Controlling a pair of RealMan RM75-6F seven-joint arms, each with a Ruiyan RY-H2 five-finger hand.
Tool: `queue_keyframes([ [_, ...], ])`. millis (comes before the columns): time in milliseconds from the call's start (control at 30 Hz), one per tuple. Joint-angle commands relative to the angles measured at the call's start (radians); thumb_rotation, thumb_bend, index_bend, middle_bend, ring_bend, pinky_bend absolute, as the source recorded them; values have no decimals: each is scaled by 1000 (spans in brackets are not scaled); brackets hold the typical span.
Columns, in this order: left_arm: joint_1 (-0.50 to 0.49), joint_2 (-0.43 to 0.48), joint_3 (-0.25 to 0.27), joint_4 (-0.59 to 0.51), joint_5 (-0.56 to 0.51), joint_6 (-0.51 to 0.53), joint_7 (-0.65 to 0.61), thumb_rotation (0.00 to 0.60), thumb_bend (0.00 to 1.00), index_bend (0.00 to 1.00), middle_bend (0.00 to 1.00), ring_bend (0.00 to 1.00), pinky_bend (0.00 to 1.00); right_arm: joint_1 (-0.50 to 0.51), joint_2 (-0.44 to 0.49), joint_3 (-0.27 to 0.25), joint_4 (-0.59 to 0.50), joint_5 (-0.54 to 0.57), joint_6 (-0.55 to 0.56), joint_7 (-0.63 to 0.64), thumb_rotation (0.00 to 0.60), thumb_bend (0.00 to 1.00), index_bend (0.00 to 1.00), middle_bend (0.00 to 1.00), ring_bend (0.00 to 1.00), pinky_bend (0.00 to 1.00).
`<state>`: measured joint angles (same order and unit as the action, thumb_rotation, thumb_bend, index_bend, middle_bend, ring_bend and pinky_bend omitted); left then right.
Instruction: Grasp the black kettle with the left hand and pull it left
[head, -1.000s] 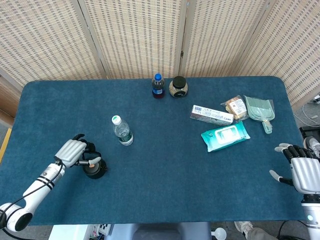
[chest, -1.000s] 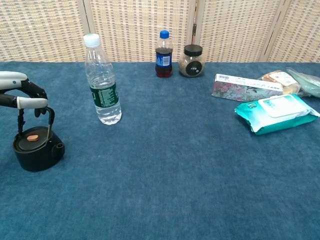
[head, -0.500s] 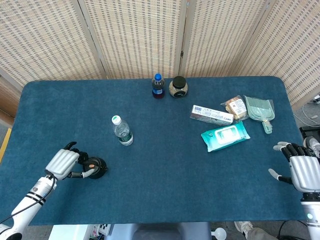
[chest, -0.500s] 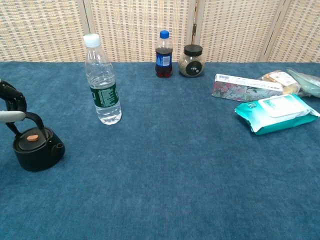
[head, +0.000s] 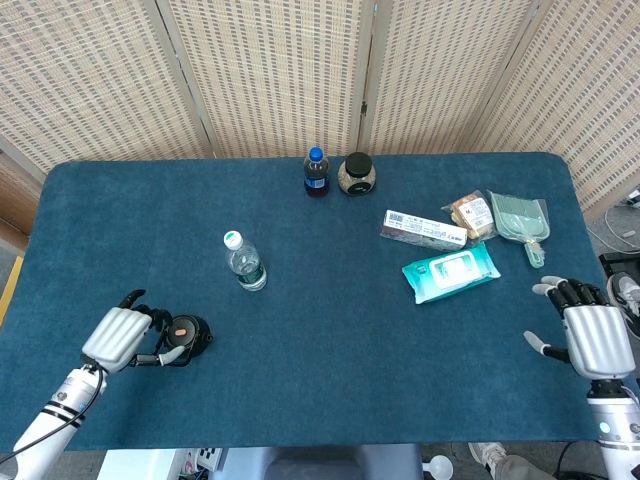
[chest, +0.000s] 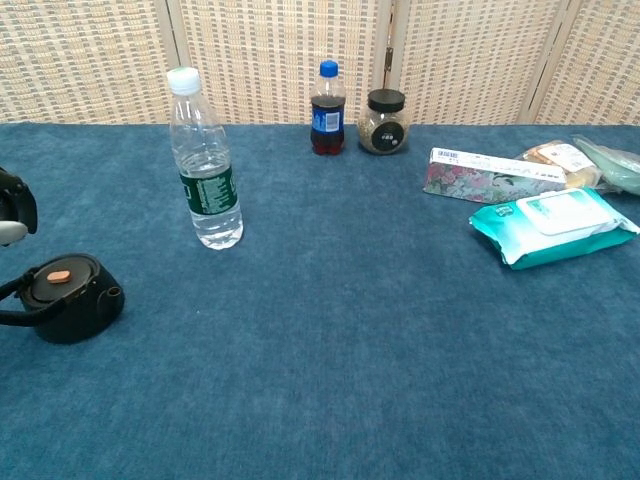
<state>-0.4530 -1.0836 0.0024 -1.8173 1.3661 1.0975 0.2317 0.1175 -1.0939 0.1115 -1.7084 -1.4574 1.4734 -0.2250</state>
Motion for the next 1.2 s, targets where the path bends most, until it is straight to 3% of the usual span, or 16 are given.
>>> queue_keyframes([
  [33,3,0,4,-9,0,0,13,139,163,376,453,374,65,2,-2,1,-14,8,-2,-15,600,137,321,278,233,251],
  [300,4,-12,18,-27,3,-16,52,126,163,364,436,378,66,2,-7,-2,-22,14,-4,-32,600,137,321,278,233,252],
  [733,24,-36,49,-53,-5,-11,149,13,152,275,325,303,66,3,-8,-3,-25,17,-3,-36,600,137,321,278,223,259],
  [1200,51,-46,66,-78,-20,12,201,10,152,315,305,299,65,4,-7,-4,-25,17,-2,-36,600,137,321,278,223,254],
])
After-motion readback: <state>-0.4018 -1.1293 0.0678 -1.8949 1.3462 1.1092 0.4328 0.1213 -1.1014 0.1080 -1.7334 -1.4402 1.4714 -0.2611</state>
